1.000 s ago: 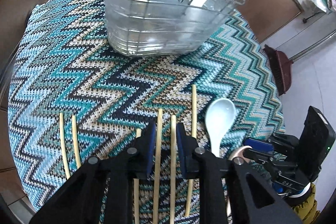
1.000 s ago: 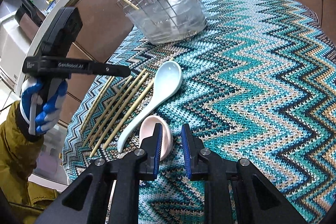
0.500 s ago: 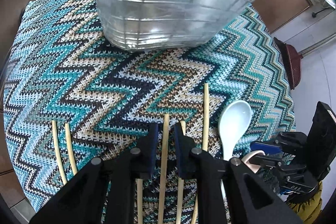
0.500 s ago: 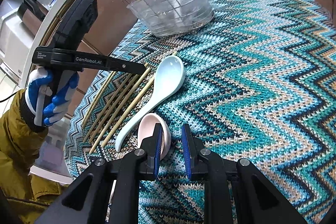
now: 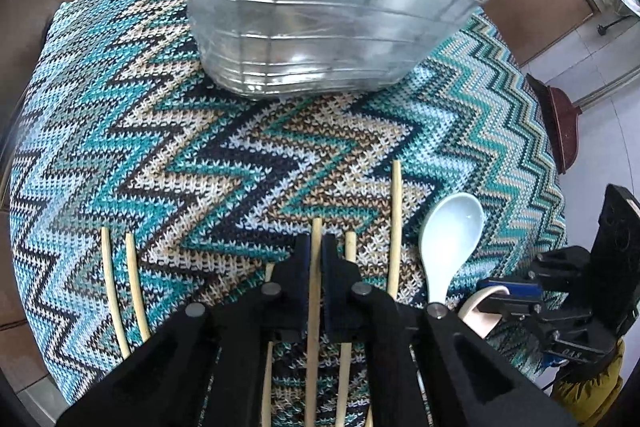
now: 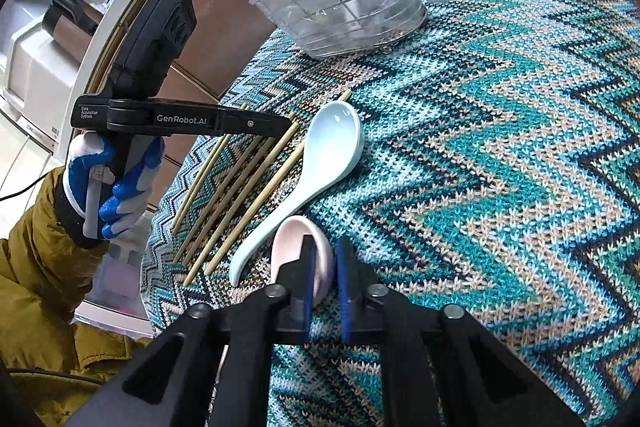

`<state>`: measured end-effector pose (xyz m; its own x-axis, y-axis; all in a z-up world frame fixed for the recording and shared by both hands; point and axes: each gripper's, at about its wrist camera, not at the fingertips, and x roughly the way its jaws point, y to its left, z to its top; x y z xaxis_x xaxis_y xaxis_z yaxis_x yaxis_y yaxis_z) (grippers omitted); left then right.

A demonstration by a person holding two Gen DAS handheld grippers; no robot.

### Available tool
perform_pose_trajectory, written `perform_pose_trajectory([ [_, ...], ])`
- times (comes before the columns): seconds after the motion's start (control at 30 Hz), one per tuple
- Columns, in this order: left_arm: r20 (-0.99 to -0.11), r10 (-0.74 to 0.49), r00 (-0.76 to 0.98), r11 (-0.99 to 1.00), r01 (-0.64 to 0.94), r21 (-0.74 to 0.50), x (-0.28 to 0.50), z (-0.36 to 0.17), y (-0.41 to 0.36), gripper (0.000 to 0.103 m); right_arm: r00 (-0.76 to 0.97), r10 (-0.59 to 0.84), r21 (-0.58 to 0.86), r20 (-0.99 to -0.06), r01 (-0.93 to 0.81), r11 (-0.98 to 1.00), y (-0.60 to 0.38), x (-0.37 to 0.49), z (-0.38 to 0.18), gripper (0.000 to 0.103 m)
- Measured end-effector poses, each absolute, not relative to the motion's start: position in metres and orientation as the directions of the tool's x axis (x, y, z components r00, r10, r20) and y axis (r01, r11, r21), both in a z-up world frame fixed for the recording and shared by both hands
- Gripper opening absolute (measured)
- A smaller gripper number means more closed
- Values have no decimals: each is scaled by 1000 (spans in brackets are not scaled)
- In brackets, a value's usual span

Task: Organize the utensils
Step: 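Carry the chopstick and pink spoon over the caddy and release them inside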

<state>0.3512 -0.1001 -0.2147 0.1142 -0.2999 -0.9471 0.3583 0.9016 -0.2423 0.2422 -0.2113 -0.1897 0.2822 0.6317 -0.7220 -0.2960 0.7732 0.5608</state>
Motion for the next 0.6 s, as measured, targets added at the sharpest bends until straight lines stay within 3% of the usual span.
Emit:
perform_pose_trajectory([
  [0.37, -913, -295, 282, 900, 402, -166, 310, -155, -87, 5, 401, 545, 446, -736, -317, 837, -213, 201, -144, 8],
  [0.6, -813, -369, 451, 887, 431, -164, 276, -78, -70, 5, 520, 472, 351, -712, -319, 880, -214, 177, -94, 8],
])
